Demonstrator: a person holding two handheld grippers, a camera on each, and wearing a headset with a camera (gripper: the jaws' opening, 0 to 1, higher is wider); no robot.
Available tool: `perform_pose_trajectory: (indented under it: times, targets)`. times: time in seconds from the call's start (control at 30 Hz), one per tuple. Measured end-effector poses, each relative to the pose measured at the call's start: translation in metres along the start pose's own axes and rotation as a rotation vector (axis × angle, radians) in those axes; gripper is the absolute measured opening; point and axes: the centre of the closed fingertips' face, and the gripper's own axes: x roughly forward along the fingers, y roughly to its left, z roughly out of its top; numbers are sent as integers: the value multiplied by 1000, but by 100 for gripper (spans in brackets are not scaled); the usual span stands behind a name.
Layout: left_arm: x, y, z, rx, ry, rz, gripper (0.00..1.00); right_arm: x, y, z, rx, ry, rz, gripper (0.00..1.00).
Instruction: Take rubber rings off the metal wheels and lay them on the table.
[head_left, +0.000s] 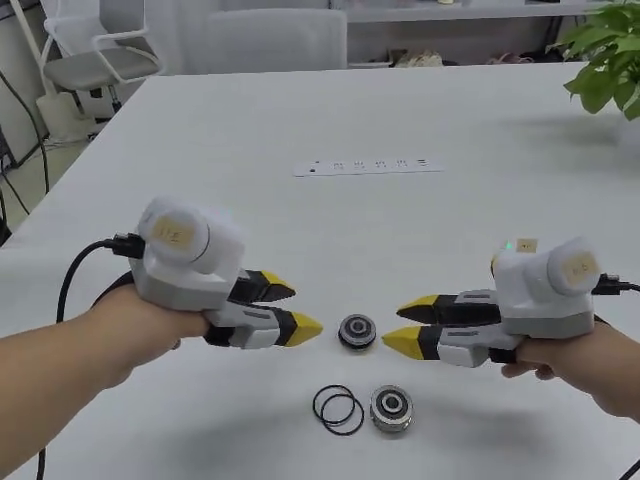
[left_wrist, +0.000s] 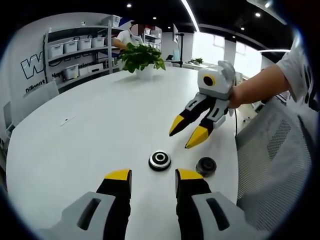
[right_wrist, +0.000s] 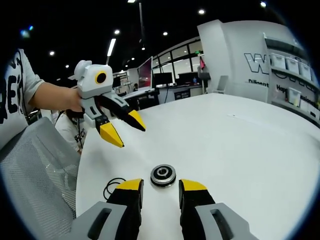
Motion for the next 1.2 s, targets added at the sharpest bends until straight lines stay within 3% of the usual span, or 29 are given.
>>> perform_pose_trajectory:
  times: [0.7,1.2]
  targets:
    - [43,-10,-3,-23,34,-61,27,4,-5,-12,13,19,-13,27]
    - [60,-14,-7,-16,55,-79,18,4,-5,-17,24,22,-17,26]
